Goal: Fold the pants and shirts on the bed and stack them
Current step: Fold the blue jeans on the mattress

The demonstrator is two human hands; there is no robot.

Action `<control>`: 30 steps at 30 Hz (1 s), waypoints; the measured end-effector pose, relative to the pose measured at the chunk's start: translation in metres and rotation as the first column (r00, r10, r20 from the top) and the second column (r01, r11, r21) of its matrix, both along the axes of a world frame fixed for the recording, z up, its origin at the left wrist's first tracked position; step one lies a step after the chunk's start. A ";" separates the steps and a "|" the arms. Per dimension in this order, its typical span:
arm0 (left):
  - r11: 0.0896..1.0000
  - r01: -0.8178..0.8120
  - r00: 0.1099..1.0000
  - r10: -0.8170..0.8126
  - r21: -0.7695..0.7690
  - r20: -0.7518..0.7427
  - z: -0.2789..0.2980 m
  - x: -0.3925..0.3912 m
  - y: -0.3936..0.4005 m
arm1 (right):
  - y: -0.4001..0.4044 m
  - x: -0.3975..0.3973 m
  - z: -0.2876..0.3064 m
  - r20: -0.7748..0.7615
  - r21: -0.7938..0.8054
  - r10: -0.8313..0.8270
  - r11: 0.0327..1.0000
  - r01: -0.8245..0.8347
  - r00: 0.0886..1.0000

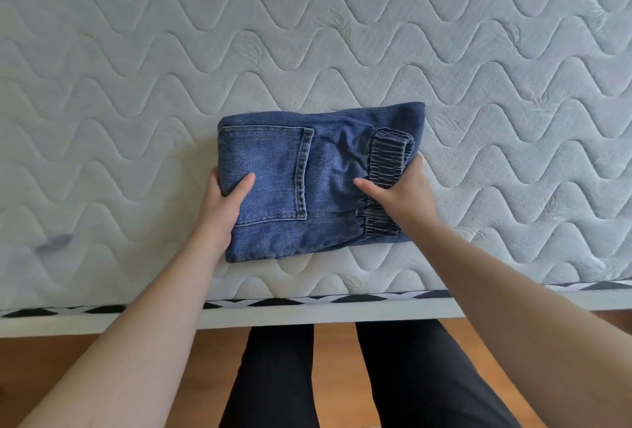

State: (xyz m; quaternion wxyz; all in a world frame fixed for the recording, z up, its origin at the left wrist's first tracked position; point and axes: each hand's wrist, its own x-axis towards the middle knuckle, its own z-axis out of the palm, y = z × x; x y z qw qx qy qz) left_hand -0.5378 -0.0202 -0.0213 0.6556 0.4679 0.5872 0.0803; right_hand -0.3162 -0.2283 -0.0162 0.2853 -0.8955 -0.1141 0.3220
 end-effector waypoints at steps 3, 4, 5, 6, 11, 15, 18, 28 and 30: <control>0.998 0.018 0.997 -0.013 -0.067 0.077 0.003 -0.007 -0.001 | -0.002 0.000 -0.005 0.011 0.010 -0.004 1.000 0.004 1.000; 0.993 0.047 0.994 -0.037 -0.106 0.102 0.005 -0.009 0.001 | -0.004 0.002 -0.005 -0.006 0.030 -0.015 0.999 0.015 1.000; 0.987 0.078 0.991 -0.061 -0.140 0.119 0.007 -0.010 0.002 | -0.006 0.004 -0.004 -0.027 0.053 -0.023 0.998 0.025 0.999; 0.982 0.099 0.989 -0.080 -0.158 0.124 0.010 -0.010 0.003 | -0.007 0.006 -0.002 -0.048 0.076 -0.028 0.997 0.032 0.998; 0.995 0.074 0.992 -0.068 -0.064 0.103 0.035 0.007 -0.009 | -0.022 0.024 0.023 -0.088 0.142 -0.029 0.989 0.041 0.996; 0.996 0.087 0.981 -0.089 0.021 0.170 0.081 0.031 -0.033 | -0.051 0.057 0.068 -0.057 0.145 -0.022 0.989 0.030 0.998; 0.987 0.152 0.967 -0.159 0.050 0.198 0.122 0.047 -0.050 | -0.078 0.070 0.111 -0.049 0.161 -0.043 0.986 0.050 0.998; 0.919 0.341 0.903 -0.379 0.199 0.202 0.246 0.032 -0.038 | -0.121 0.015 0.235 -0.048 0.298 -0.094 0.949 0.104 0.994; 0.904 0.373 0.880 -0.416 0.208 0.228 0.275 0.030 -0.033 | -0.126 -0.010 0.264 0.010 0.312 -0.157 0.939 0.146 0.988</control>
